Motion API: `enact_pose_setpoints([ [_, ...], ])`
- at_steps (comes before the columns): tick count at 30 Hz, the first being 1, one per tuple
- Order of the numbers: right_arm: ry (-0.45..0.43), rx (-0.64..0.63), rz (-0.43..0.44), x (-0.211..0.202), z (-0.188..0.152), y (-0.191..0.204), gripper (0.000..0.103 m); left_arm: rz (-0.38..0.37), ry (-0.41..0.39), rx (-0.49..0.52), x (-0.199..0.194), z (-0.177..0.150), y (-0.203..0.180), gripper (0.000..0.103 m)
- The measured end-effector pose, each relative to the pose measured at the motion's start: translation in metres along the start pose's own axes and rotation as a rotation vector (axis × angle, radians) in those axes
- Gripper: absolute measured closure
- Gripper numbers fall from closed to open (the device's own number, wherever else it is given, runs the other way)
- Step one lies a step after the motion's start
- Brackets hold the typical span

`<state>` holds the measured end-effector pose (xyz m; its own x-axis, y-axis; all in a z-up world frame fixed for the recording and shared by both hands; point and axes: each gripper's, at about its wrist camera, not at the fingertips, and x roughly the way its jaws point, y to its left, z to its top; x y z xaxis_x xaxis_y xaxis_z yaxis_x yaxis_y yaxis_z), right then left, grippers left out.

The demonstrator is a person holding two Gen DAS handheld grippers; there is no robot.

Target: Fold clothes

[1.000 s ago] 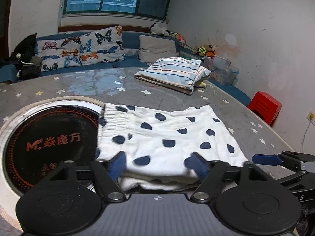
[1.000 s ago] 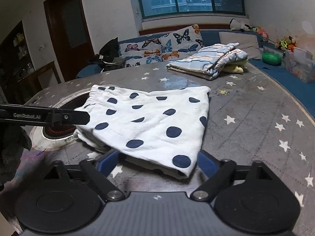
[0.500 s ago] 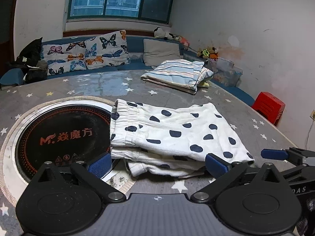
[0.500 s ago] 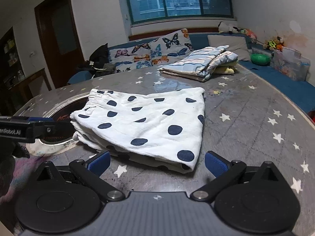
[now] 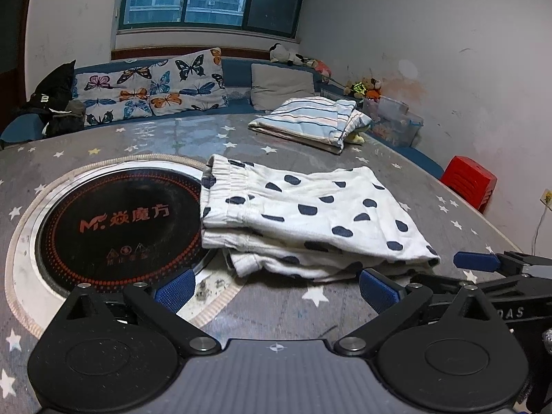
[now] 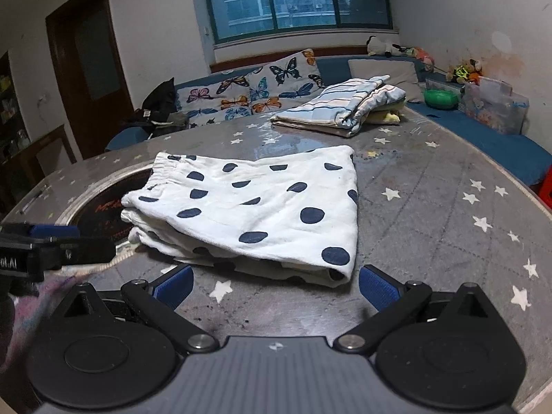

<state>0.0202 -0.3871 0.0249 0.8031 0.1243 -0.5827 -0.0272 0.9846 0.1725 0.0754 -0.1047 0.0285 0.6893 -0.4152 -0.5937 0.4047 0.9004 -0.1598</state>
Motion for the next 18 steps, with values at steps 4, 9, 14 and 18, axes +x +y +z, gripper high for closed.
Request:
enact_pose_setpoints([
  [4,-0.013,-0.003,-0.001,-0.002,-0.001,0.006,0.000,0.001,-0.005,-0.005,-0.005,-0.003,0.002,0.000],
  [9,-0.024,-0.028,-0.031,-0.003,-0.003,0.014,0.000,0.002,-0.007,-0.015,-0.009,-0.007,0.003,0.000],
  [14,-0.027,-0.011,-0.043,-0.004,-0.007,0.017,0.000,0.007,0.001,-0.016,-0.010,-0.012,0.001,0.000],
  [18,-0.019,-0.009,-0.041,-0.006,-0.009,0.018,0.000,0.007,0.010,-0.017,-0.011,-0.016,0.000,0.000],
])
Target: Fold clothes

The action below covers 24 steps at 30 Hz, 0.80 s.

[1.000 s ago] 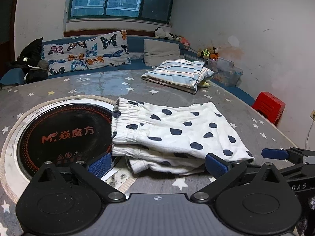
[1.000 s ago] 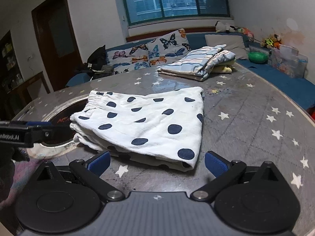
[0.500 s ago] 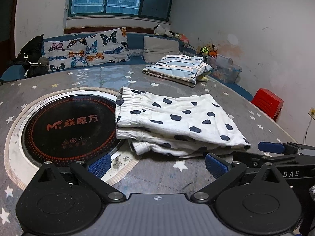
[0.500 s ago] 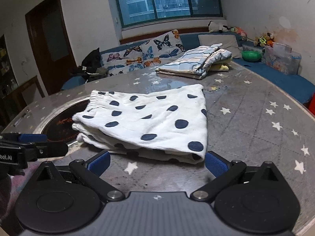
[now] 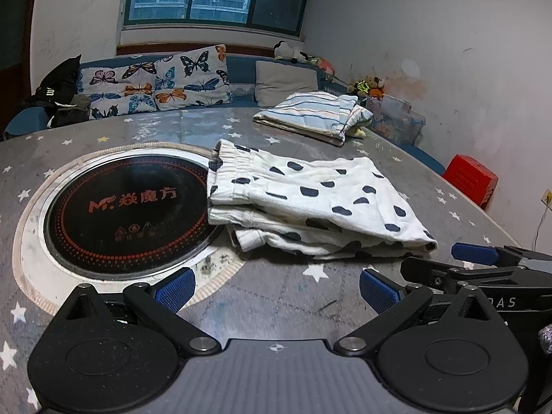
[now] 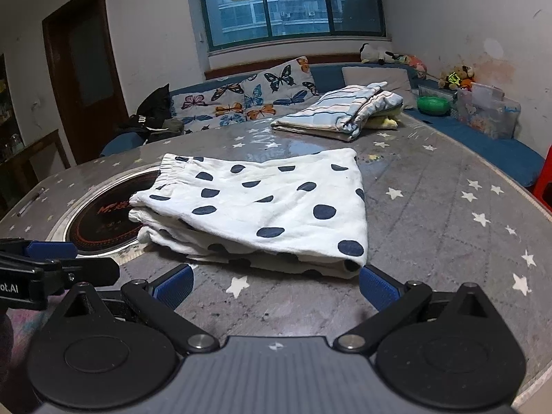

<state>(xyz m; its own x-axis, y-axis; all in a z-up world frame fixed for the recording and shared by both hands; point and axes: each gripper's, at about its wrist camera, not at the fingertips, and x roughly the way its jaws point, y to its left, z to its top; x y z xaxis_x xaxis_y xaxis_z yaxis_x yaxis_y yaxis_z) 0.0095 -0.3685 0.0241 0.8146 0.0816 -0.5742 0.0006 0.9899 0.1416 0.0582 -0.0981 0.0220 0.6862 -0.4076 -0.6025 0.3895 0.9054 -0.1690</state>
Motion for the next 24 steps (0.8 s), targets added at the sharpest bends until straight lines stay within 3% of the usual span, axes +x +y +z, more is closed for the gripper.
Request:
enact_pose_setpoints([
  [24,0.032,0.022,-0.004,-0.005,-0.010,0.003,0.000,-0.004,0.012,0.013,-0.004,-0.009,-0.011,0.000],
])
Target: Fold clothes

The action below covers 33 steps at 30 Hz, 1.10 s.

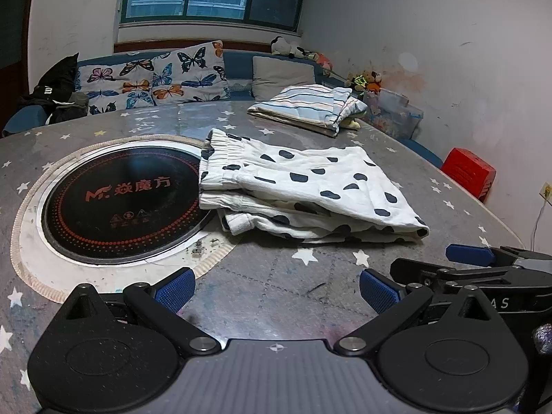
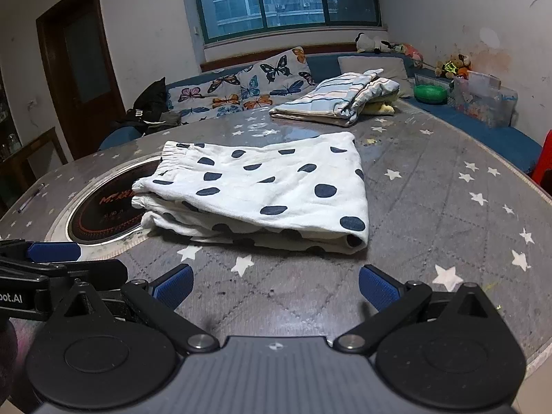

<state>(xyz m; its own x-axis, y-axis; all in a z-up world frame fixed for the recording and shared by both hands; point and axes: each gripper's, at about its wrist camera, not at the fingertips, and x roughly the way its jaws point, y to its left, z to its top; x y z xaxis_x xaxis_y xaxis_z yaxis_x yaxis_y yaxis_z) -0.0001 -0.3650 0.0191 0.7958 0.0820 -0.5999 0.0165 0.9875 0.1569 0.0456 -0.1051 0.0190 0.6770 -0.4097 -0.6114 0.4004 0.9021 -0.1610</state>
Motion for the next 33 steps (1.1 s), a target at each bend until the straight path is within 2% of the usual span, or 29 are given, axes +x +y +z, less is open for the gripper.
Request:
enact_pose_setpoints([
  [33,0.008,0.007,-0.001,0.0019,-0.0035,-0.0010,0.000,-0.002,0.005,0.004,0.0021,-0.0026,-0.0075,0.000],
])
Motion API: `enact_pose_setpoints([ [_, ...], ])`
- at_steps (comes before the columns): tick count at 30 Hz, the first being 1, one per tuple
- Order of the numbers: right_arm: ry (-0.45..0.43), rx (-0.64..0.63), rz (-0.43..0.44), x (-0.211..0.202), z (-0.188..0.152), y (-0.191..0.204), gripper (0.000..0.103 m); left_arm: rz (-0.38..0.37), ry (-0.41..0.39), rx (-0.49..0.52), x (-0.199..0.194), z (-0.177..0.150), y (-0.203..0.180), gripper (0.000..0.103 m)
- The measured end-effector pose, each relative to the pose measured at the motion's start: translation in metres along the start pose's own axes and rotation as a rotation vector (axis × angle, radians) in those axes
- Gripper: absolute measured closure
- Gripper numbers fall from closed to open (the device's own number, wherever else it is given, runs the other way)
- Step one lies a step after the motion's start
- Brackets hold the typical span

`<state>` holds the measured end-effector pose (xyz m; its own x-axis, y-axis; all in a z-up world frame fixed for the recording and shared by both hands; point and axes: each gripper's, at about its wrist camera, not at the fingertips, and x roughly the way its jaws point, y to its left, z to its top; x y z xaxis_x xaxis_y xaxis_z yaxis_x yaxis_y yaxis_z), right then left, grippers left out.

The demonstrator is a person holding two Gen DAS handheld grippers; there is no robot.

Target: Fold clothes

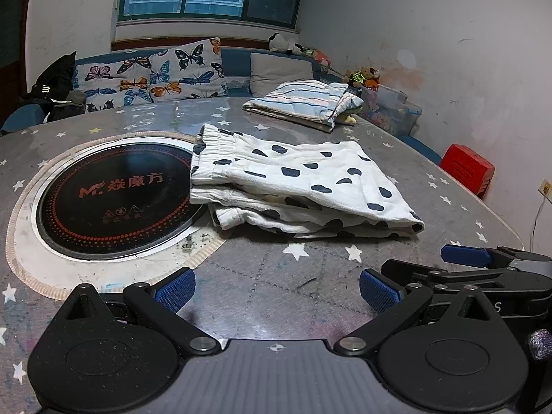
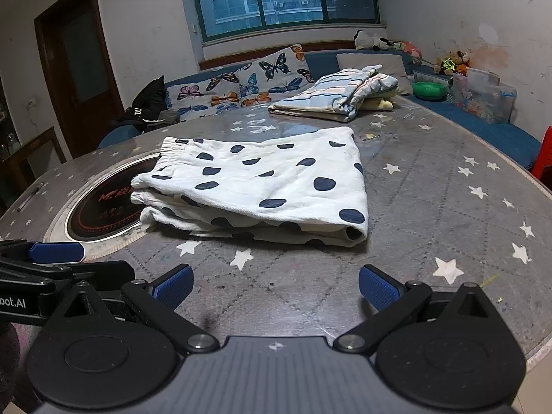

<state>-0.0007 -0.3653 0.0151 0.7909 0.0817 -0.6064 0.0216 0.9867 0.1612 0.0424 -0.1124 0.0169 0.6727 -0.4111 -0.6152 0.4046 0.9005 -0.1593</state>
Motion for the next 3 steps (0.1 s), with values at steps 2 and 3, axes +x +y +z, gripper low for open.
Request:
enact_pose_setpoints([
  [2,0.000,0.001,-0.002,0.0002,-0.0001,-0.0003,0.000,-0.001,-0.005,0.003,-0.0006,0.0003,-0.0003,0.000],
  [3,0.000,0.001,-0.003,0.0003,-0.0001,-0.0004,0.000,-0.003,-0.005,0.004,-0.0007,0.0006,-0.0004,0.000],
])
